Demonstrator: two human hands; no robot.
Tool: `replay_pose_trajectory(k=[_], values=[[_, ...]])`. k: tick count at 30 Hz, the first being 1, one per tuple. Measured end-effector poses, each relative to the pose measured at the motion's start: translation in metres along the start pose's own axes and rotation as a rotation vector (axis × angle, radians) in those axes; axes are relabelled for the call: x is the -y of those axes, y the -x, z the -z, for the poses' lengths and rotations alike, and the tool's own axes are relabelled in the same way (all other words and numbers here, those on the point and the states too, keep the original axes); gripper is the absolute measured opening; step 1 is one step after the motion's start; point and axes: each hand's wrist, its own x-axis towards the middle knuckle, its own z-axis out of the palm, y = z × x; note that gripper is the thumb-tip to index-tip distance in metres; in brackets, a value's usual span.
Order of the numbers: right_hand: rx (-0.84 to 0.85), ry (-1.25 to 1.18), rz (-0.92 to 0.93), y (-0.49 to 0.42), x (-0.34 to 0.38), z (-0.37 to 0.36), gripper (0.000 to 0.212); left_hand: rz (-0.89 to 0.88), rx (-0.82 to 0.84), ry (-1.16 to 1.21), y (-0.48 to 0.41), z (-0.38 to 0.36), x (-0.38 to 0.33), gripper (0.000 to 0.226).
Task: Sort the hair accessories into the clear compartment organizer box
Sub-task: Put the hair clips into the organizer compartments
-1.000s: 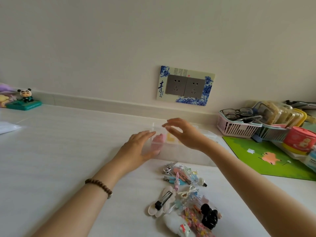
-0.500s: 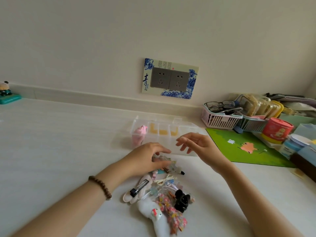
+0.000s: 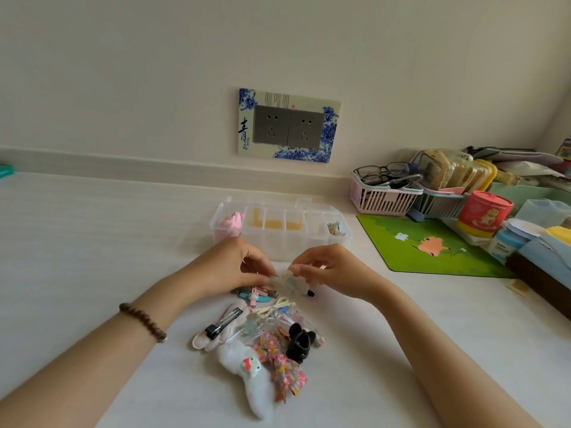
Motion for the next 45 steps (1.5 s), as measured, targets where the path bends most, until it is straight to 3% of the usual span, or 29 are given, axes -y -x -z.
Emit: replay_pose_trajectory(k=[5,10,16,22,29,32,34,37,40,45], values=[[-0.007,0.007,0.039,0.0,-0.001,-0.002,0.019,-0.035,-0.109,0.013,0.004,0.001,-0.005,0.023],[-0.133,-0.216,0.079,0.004,0.005,0.006,0.027,-0.065,-0.255,0.12,0.002,0.0,-0.017,0.017],[-0.455,-0.618,0.105,0.0,0.009,0.025,0.02,-0.079,-0.32,0.261,-0.011,-0.018,-0.031,0.026],[-0.682,-0.209,0.061,-0.031,-0.006,0.051,0.021,-0.06,-0.224,-0.019,-0.009,-0.012,-0.007,0.028],[-0.466,0.171,-0.032,-0.05,-0.016,0.047,0.024,0.058,-0.072,-0.113,-0.009,-0.012,0.007,0.038],[-0.55,0.235,0.018,-0.041,-0.009,0.043,0.026,0.064,-0.066,-0.126,-0.009,-0.014,0.006,0.029],[-0.534,0.193,0.096,-0.029,0.0,0.042,0.021,0.059,-0.078,-0.137,-0.008,-0.014,0.005,0.022],[-0.266,0.084,0.106,-0.011,0.009,0.032,0.017,0.052,-0.091,-0.131,-0.008,-0.013,0.006,0.013],[-0.157,0.033,0.1,-0.005,0.009,0.019,0.016,0.027,-0.116,-0.073,-0.006,-0.013,0.004,0.009],[-0.103,-0.081,0.127,-0.005,0.015,0.002,0.031,0.012,-0.258,0.3,-0.007,-0.014,-0.008,0.017]])
